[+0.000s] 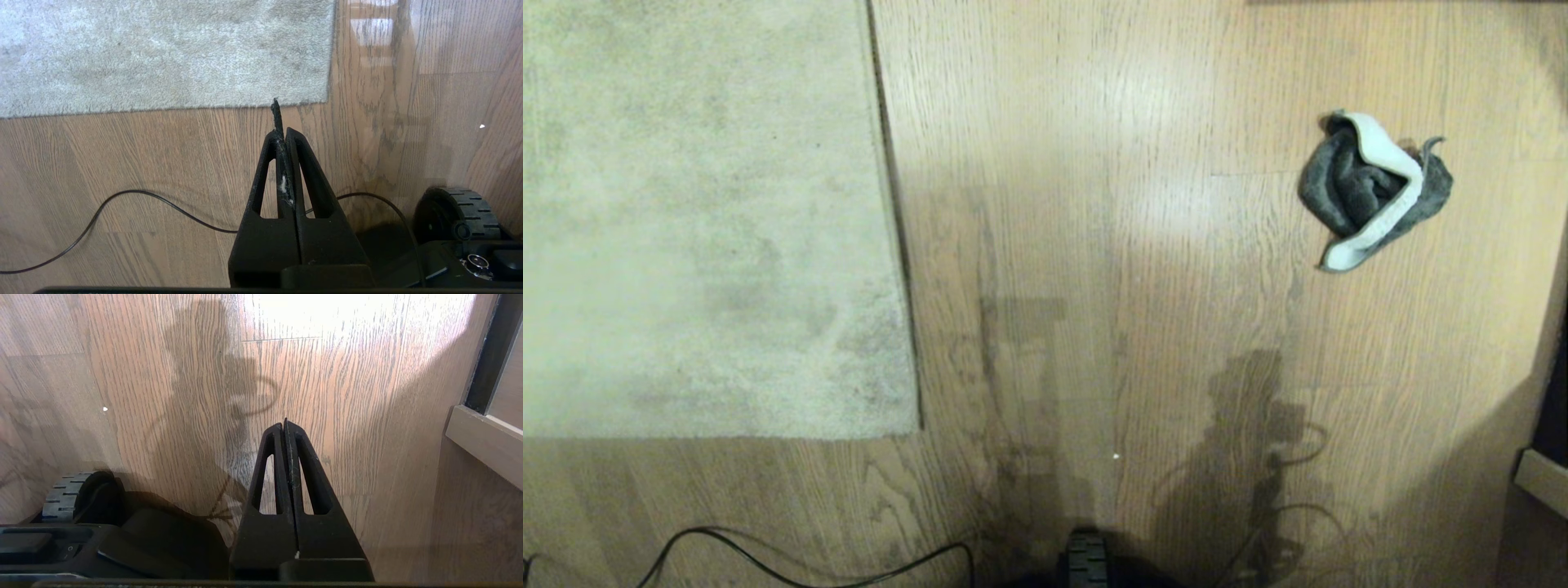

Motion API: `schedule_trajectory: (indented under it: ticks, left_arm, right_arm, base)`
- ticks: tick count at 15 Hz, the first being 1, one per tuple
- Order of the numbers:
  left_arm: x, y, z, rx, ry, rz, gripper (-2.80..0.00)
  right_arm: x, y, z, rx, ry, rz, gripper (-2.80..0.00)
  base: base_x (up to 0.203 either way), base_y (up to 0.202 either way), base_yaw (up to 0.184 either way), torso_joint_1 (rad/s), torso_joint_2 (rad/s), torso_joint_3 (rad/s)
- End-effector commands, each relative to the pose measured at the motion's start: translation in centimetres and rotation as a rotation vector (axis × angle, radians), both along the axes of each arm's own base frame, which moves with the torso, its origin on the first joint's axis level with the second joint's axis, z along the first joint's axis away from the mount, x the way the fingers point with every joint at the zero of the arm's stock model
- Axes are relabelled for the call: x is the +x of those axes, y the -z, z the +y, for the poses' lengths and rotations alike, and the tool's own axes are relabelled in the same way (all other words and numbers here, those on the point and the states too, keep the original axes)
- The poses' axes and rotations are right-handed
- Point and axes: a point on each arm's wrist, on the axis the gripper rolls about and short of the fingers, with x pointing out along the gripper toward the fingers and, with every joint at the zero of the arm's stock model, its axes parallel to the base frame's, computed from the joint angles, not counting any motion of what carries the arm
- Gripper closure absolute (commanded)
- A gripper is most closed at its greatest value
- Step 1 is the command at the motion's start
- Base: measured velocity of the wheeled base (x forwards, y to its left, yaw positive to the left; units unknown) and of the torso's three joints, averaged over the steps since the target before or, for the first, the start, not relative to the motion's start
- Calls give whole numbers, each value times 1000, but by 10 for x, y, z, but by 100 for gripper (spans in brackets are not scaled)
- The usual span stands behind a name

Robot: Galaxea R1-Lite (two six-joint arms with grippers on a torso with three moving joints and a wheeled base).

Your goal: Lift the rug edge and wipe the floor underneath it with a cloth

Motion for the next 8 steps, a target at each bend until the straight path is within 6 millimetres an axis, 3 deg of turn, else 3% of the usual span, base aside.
schedule_trajectory:
  ticks: [1, 8]
  left_arm:
    - [0, 0, 0, 0, 0, 1, 0]
    - [0, 0, 0, 0, 0, 1, 0]
  right_arm:
    - [0, 0, 0, -1, 0, 4, 0]
    - [2, -2, 0, 2, 0, -51, 0]
  base:
    - [0, 0, 0, 0, 0, 0]
    - [0, 0, 0, 0, 0, 0]
